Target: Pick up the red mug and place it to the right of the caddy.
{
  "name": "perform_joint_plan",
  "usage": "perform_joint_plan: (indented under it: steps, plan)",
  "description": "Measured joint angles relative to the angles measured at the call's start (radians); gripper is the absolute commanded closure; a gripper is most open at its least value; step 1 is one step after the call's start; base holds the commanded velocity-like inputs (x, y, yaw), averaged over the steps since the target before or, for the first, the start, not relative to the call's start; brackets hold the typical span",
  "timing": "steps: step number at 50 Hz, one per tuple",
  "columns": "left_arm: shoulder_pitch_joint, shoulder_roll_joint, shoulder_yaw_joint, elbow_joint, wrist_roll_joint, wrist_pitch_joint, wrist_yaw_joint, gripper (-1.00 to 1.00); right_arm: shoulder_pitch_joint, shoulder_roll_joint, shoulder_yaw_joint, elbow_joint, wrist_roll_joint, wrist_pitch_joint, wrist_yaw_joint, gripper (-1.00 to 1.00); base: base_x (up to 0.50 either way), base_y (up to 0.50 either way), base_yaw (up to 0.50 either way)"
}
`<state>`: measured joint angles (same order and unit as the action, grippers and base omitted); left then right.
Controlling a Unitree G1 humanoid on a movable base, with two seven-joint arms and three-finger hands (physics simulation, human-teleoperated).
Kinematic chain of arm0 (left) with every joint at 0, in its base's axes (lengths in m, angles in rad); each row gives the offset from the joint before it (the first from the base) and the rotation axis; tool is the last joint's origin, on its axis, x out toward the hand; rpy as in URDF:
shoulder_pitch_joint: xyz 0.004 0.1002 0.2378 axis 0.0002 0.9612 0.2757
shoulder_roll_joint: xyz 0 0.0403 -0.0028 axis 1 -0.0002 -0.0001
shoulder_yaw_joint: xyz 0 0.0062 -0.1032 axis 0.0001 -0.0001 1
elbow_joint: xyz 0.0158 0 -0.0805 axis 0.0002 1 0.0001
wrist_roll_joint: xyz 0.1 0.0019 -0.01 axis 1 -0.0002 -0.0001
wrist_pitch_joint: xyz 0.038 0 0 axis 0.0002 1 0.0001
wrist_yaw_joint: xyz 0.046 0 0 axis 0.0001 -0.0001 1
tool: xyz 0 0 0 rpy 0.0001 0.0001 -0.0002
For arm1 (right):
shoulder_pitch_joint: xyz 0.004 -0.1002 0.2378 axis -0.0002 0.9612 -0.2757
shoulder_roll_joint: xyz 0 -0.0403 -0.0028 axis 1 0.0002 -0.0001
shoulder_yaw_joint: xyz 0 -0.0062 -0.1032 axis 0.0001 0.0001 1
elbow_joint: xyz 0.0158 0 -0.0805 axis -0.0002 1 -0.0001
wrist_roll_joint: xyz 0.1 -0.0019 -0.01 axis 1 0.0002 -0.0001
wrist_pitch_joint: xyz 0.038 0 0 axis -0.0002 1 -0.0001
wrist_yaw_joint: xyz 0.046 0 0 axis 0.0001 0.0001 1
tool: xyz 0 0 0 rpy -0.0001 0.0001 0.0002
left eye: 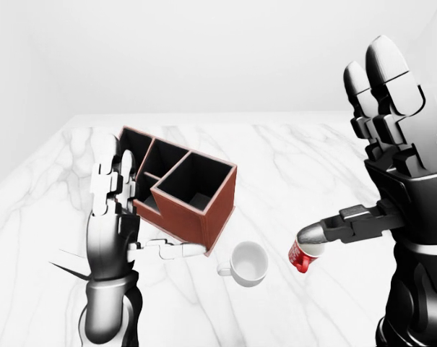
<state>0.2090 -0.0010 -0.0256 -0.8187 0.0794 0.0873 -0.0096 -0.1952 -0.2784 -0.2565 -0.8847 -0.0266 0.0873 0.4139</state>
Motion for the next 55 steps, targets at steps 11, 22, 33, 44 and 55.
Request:
perform_joint_plan:
  steps: [11, 22, 33, 44, 55]
  plan:
    - [-0.003, 0.0, 0.005, 0.004, -0.004, 0.0, -0.001, -1.0, -0.057, -0.053, 0.001, 0.134, -0.108, 0.0, 0.125, -0.99, 0.0, 0.0, 0.0]
    - [-0.002, -0.001, 0.011, -0.008, -0.007, 0.0, -0.004, -1.0, -0.095, -0.079, 0.0, 0.29, -0.222, 0.0, 0.208, -1.0, 0.0, 0.0, 0.0]
    - [-0.001, -0.001, 0.013, -0.016, -0.009, 0.0, -0.005, -1.0, -0.097, -0.099, -0.011, 0.374, -0.3, 0.0, 0.27, -1.0, 0.0, 0.0, 0.0]
    - [0.002, -0.001, 0.013, -0.022, -0.009, 0.0, -0.005, -1.0, -0.061, -0.107, -0.038, 0.426, -0.353, 0.0, 0.284, -1.0, 0.0, 0.0, 0.0]
    - [0.003, -0.002, 0.016, -0.026, -0.01, 0.0, -0.007, -1.0, -0.02, -0.109, -0.066, 0.442, -0.387, 0.0, 0.284, -1.0, 0.0, 0.0, 0.0]
